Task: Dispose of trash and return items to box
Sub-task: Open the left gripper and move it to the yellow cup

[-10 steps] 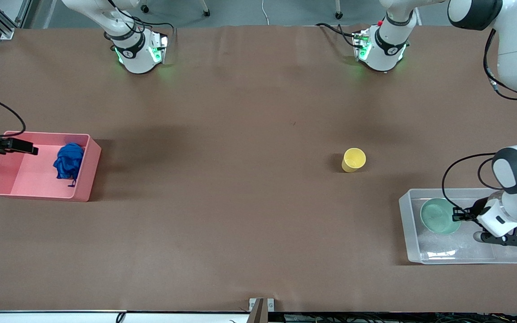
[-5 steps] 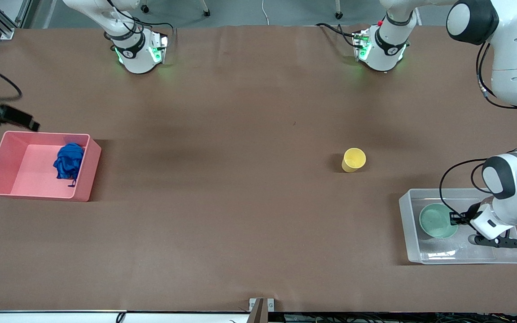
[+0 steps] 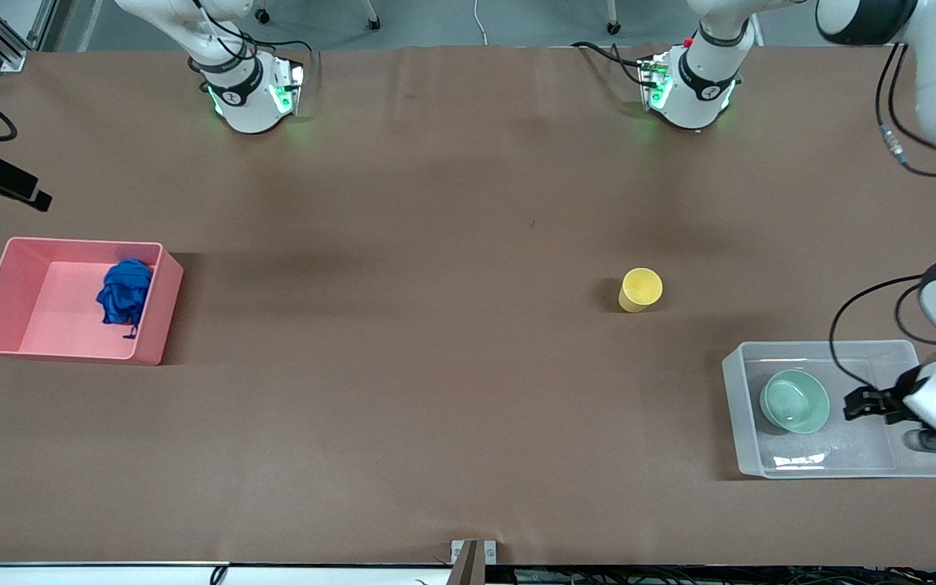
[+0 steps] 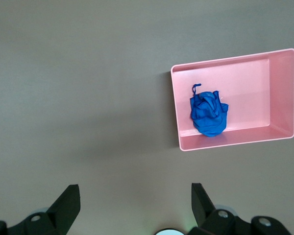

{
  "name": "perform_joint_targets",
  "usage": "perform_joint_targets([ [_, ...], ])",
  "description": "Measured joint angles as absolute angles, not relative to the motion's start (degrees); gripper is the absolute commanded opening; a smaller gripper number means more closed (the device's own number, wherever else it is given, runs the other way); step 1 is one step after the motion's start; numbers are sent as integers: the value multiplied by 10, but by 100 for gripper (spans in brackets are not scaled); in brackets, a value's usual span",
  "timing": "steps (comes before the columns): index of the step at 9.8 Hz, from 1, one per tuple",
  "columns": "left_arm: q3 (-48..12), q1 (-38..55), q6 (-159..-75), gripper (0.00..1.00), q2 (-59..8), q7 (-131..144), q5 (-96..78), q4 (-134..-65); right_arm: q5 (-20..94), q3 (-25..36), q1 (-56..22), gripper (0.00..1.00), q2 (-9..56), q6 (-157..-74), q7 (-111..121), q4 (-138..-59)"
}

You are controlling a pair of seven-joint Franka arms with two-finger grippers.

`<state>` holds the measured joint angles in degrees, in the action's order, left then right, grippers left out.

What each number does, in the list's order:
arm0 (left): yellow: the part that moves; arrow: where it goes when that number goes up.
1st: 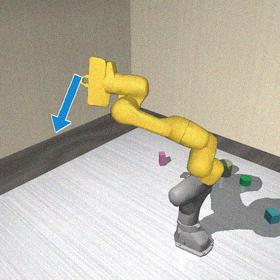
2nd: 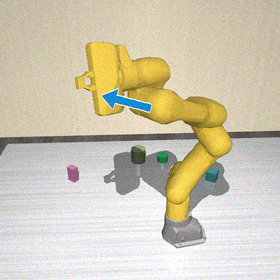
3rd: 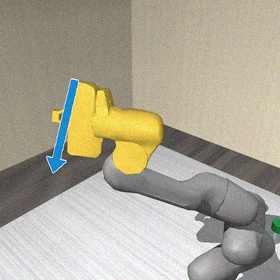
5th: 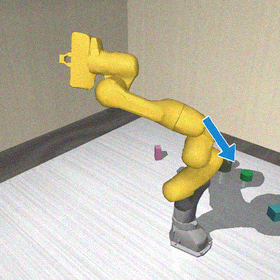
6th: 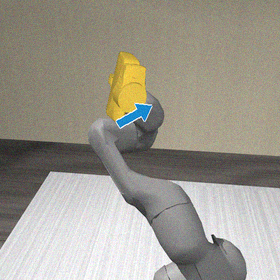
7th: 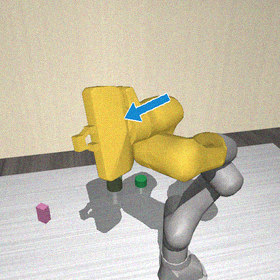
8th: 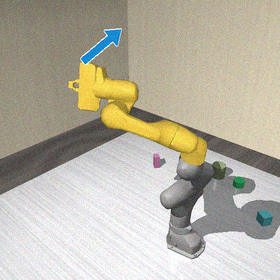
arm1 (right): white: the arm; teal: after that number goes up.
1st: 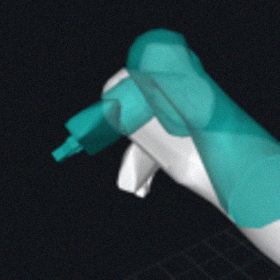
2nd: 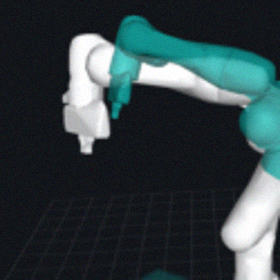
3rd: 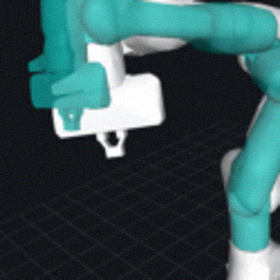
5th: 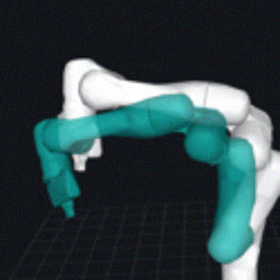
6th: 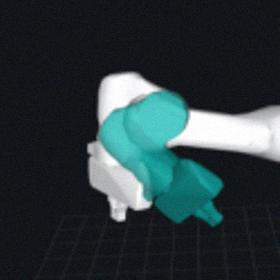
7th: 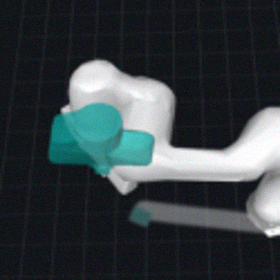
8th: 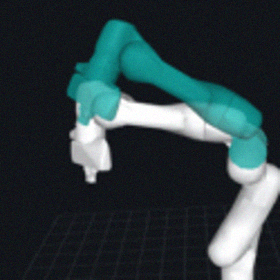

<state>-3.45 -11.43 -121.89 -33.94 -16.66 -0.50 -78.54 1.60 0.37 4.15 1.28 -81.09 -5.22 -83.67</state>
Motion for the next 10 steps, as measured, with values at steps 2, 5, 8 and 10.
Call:
perform_joint_targets([
  [2, -53, -112, -1172, 87, -243, -142, -4, -843, 0, 3, 42, 100, 12, -814, -22, -835],
  [5, -86, -111, -1169, 87, -107, -109, -4, -997, -2, 3, 45, 100, 10, -813, -15, -811],
  [8, -131, -110, -1186, 87, -27, -65, -4, -1139, -2, 3, 51, 100, 11, -802, -10, -808],
  [10, -165, -110, -1269, 87, -12, -33, -4, -1233, -2, 3, 52, 100, 11, -801, -8, -808],
])
